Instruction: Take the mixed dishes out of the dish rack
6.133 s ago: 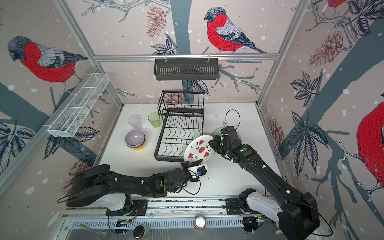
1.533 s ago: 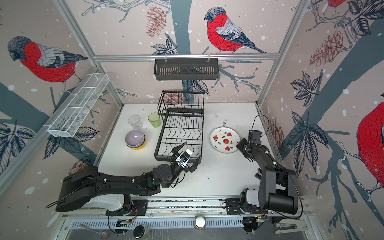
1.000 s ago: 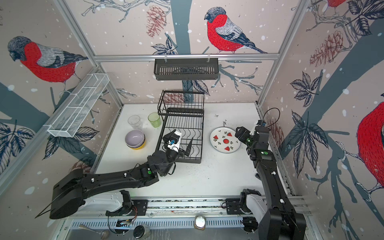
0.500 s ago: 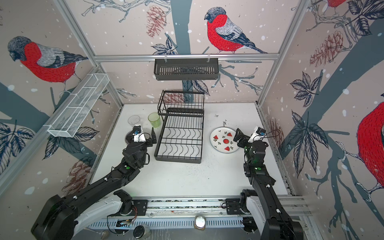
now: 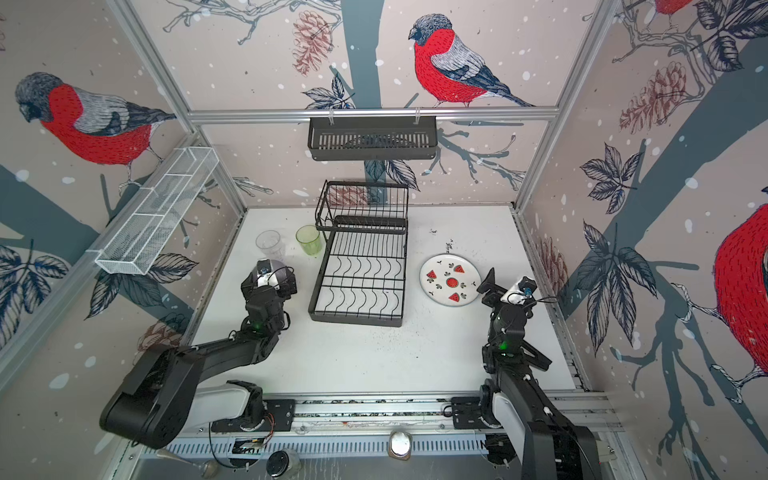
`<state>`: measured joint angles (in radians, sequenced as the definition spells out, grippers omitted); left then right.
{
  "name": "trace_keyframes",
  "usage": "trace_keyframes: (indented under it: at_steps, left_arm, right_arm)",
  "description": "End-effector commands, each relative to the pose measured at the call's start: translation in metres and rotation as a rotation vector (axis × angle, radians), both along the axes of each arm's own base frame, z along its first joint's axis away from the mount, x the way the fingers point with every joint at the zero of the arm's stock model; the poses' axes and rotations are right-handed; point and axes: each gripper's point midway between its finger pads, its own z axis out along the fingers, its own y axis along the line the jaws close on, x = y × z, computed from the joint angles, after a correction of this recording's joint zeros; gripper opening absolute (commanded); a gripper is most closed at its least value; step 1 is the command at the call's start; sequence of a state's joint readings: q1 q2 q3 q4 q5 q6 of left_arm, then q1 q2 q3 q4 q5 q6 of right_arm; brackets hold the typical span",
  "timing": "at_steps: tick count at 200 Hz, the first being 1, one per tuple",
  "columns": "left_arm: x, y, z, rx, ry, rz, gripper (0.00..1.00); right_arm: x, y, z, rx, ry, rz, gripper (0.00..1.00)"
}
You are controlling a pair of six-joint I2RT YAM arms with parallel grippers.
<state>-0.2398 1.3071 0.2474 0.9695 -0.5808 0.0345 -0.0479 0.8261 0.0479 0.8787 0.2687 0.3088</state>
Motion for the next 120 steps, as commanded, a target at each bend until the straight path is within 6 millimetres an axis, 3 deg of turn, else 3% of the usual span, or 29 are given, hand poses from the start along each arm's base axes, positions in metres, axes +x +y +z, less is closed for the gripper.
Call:
trace_keyframes:
  at_steps: [1, 32, 72, 94, 120]
  left_arm:
    - [0.01, 0.003, 0.008, -0.075, -0.073, -0.023, 0.98]
    - [0.018, 0.018, 0.001, -0.075, -0.06, 0.018, 0.98]
    - [0.013, 0.036, -0.004, -0.134, -0.124, 0.017, 0.98]
    - [0.019, 0.027, -0.006, -0.133, -0.107, -0.044, 0.98]
    - [0.023, 0.024, -0.011, -0.125, -0.096, -0.067, 0.98]
  right_arm:
    - [-0.011, -0.007, 0.015, -0.039, -0.089, -0.049, 1.0]
    - [-0.001, -0.005, 0.003, -0.072, -0.042, -0.036, 0.99]
    - [0.023, -0.01, -0.017, -0.063, 0.026, -0.039, 0.99]
    - [0.039, -0.013, -0.03, -0.038, 0.087, -0.019, 0.99]
    - [0.038, -0.009, -0.029, -0.049, 0.078, 0.008, 1.0]
